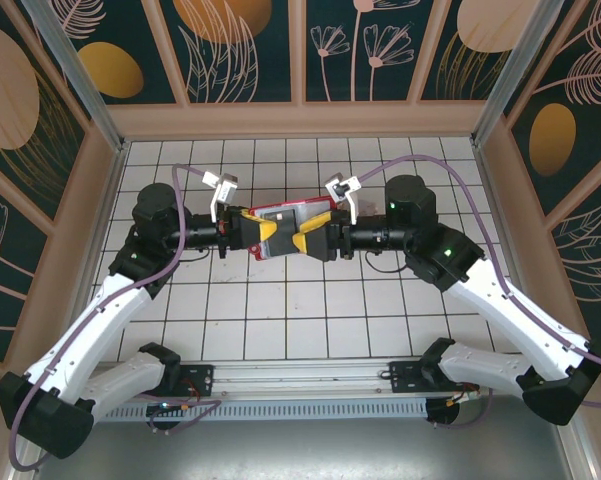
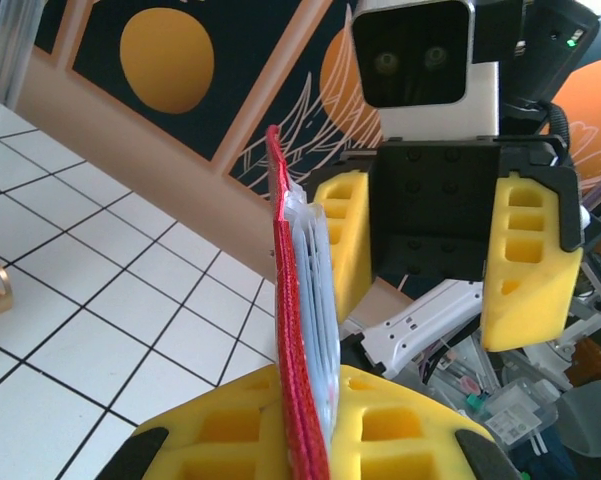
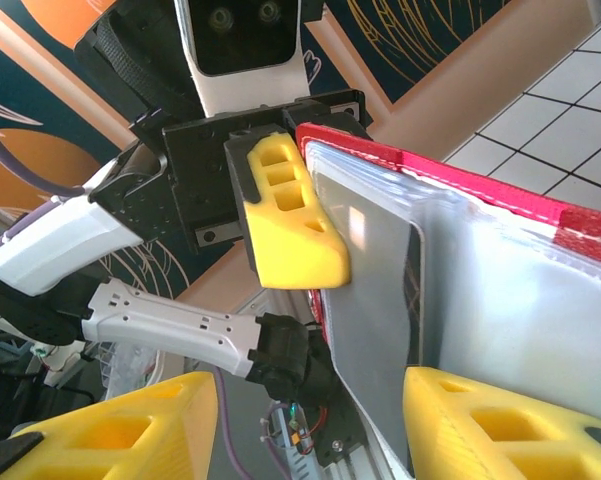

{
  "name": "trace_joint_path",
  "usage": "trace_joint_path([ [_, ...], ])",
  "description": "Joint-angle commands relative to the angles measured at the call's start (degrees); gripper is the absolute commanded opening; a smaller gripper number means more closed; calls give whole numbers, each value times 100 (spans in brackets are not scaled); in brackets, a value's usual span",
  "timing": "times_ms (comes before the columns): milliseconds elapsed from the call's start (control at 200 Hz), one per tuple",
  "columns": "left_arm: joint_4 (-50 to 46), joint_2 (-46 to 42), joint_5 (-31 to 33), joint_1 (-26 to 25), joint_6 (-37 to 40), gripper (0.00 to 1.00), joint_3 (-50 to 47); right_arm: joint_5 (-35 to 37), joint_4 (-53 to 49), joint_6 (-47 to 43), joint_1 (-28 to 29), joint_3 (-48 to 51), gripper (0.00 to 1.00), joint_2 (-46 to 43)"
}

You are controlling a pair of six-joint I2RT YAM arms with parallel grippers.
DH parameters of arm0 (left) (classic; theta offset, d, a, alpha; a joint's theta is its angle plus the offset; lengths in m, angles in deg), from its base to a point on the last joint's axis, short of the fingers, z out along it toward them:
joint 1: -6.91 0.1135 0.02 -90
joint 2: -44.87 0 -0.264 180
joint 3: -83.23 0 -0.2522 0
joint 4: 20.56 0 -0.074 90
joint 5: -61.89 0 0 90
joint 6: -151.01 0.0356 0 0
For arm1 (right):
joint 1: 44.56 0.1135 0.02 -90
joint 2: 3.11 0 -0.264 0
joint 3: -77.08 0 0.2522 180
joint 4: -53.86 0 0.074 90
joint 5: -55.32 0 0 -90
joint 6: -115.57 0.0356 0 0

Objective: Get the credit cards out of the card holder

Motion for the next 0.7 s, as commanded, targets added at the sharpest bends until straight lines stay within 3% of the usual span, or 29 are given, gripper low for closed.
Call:
trace_joint_path([
  [0, 389, -105, -249, 19, -167, 0, 250, 49, 30, 26, 30, 12, 53, -108],
  [696, 73, 93, -181, 18, -37, 0, 494, 257, -191, -64, 166, -240, 55, 125],
])
